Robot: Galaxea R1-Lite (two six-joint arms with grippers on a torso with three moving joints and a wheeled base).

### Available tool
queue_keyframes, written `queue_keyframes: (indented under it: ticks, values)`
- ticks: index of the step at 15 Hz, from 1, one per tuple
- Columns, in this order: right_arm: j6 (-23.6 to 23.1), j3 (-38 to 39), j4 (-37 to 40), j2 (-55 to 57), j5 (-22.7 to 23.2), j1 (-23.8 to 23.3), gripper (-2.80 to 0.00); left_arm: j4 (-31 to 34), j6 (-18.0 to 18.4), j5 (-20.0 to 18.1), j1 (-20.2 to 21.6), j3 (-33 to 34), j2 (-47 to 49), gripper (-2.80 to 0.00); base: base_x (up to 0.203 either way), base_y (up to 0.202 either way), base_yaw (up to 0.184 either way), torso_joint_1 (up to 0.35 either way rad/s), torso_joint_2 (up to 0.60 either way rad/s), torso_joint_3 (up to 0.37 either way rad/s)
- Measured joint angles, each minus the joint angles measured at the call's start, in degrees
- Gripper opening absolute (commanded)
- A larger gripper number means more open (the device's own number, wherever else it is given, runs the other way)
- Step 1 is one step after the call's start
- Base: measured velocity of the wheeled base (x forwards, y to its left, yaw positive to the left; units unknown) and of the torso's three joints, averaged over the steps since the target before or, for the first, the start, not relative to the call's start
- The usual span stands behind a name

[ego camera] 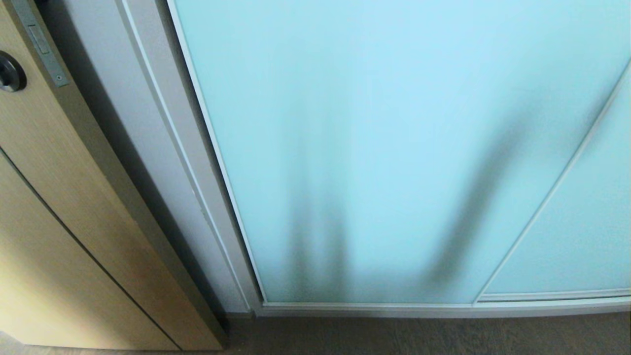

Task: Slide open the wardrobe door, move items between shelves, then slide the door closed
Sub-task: Close the door, then open the door

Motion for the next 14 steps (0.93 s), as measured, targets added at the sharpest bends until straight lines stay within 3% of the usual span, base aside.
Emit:
queue_keyframes:
  ticks: [3, 5, 10, 14]
  values:
    - [-0.7, 10.0, -0.3, -15.0, -2.3, -0.6, -2.80, 0.0, 0.0, 0.0, 0.0, 0.0, 0.0, -2.80, 0.000, 0.000, 0.000, 0.000, 0.00, 0.000]
    - [-2.0, 16.2, 0.4, -25.1, -4.1, 2.3, -2.80, 0.0, 0.0, 0.0, 0.0, 0.0, 0.0, -2.80, 0.000, 0.000, 0.000, 0.000, 0.00, 0.000]
    - [-7.4, 33.3, 7.1, -49.5, -15.4, 22.8, -2.80, 0.0, 0.0, 0.0, 0.0, 0.0, 0.0, -2.80, 0.000, 0.000, 0.000, 0.000, 0.00, 0.000]
    - [-7.1, 46.6, 14.6, -64.4, -21.6, 31.1, -2.80, 0.0, 0.0, 0.0, 0.0, 0.0, 0.0, -2.80, 0.000, 0.000, 0.000, 0.000, 0.00, 0.000]
